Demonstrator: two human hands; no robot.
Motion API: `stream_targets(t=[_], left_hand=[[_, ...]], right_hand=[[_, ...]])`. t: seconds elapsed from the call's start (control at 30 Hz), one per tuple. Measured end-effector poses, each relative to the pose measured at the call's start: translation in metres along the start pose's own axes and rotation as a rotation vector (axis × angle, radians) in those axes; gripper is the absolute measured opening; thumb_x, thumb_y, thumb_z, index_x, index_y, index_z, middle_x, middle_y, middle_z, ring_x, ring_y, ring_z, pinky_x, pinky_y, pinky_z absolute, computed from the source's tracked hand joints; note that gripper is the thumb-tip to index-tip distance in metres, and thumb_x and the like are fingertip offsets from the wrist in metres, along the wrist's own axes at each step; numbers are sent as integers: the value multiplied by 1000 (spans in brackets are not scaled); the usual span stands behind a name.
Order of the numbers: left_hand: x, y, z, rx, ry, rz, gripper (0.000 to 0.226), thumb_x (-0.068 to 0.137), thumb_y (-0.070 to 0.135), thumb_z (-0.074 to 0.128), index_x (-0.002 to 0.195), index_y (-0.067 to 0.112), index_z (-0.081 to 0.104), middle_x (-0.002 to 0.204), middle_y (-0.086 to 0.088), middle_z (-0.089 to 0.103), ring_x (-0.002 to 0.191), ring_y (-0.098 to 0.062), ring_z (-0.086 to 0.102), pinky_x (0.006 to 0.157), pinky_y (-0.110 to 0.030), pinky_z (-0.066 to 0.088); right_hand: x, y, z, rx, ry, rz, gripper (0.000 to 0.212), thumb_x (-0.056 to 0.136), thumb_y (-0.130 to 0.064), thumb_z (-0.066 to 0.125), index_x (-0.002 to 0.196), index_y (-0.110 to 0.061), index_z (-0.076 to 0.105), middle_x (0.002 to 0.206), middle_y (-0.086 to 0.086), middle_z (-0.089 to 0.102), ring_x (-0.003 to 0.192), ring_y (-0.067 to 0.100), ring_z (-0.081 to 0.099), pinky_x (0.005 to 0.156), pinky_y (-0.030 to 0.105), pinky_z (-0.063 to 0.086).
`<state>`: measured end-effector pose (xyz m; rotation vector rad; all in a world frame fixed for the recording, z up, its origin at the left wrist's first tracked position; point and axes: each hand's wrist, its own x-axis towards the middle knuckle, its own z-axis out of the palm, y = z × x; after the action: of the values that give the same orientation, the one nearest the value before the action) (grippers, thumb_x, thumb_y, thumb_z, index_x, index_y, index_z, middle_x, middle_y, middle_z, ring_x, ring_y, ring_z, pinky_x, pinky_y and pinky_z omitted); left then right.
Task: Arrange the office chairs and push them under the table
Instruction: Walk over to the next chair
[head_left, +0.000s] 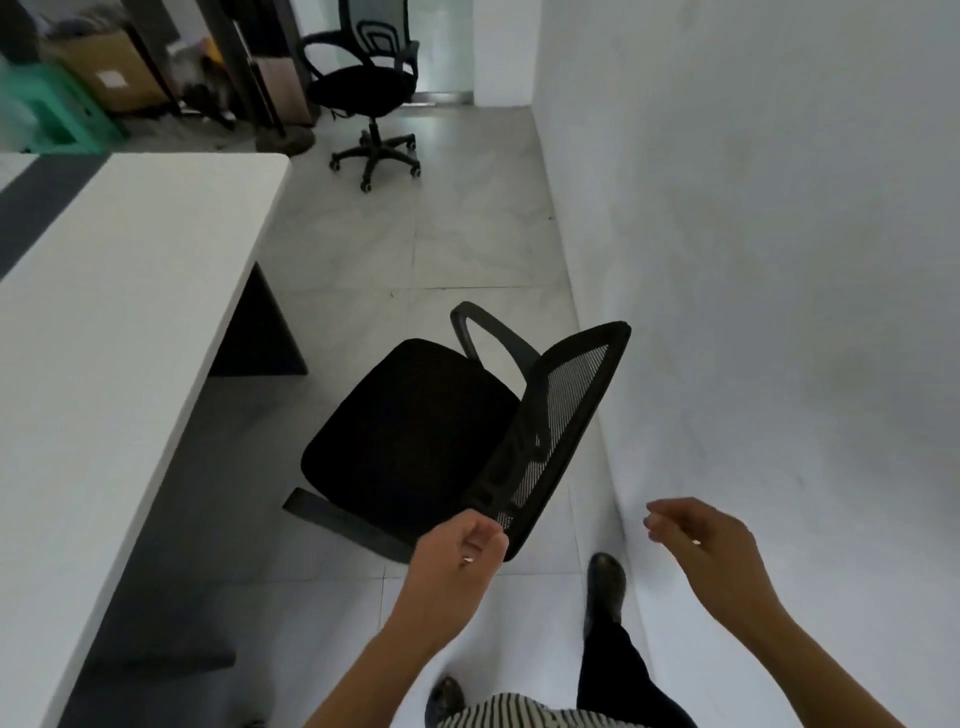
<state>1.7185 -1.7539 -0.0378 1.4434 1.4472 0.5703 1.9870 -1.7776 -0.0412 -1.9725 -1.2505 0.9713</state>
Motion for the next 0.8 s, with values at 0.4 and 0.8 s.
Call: stream_targets(t=[0.4, 0.8], left_hand=[[93, -7, 102, 286, 410, -441, 24, 87, 41, 49, 89, 22, 64, 89, 10, 57, 86, -13, 58, 78, -31, 48], [125, -13, 88, 394, 768, -594, 37, 85, 50, 38, 73, 22, 58, 69, 9, 59, 65, -13, 57, 59, -27, 46]], right_hand=[[293, -8, 39, -748, -157, -801, 37, 86, -43, 45, 88, -17, 72, 88, 1, 73, 87, 21, 64, 94, 38, 38], [342, -52, 101, -815, -220, -1104, 41, 88, -34, 41, 66, -15, 70, 69, 0, 69, 67, 24, 61, 80, 40, 37]])
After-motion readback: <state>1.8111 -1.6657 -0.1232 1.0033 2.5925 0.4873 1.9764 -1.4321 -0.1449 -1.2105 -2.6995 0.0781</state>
